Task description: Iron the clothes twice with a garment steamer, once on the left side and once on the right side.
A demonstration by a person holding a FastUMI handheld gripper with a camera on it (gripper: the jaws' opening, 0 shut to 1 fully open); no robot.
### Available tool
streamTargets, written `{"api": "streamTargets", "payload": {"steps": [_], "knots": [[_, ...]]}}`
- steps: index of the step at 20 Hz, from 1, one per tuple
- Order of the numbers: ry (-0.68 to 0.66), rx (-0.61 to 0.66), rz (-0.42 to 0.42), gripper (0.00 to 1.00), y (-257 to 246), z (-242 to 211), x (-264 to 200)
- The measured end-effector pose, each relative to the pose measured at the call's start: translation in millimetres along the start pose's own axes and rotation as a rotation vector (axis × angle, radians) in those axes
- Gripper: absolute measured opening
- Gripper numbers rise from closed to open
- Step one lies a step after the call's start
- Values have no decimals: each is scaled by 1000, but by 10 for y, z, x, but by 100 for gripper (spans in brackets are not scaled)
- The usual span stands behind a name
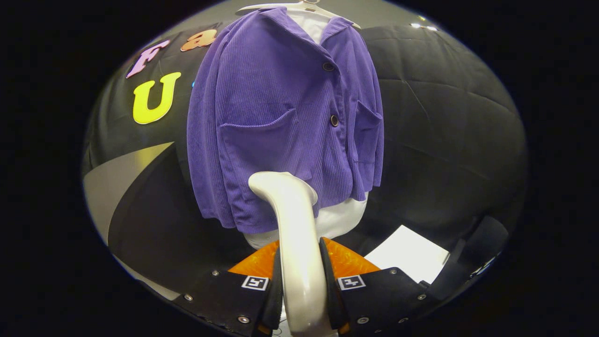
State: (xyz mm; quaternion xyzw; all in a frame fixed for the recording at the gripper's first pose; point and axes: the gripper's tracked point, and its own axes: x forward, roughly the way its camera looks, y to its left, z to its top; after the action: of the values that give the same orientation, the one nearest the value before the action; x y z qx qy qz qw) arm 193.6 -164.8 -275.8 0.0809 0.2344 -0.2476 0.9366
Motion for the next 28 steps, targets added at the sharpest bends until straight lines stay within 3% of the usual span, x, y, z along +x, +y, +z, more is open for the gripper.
{"api": "streamTargets", "payload": {"steps": [8, 19, 28], "knots": [[-27, -31, 58, 39, -428, 241, -293], [-196, 68, 94, 39, -1140, 1315, -700], [-299, 140, 135, 39, -1181, 2278, -696]]}}
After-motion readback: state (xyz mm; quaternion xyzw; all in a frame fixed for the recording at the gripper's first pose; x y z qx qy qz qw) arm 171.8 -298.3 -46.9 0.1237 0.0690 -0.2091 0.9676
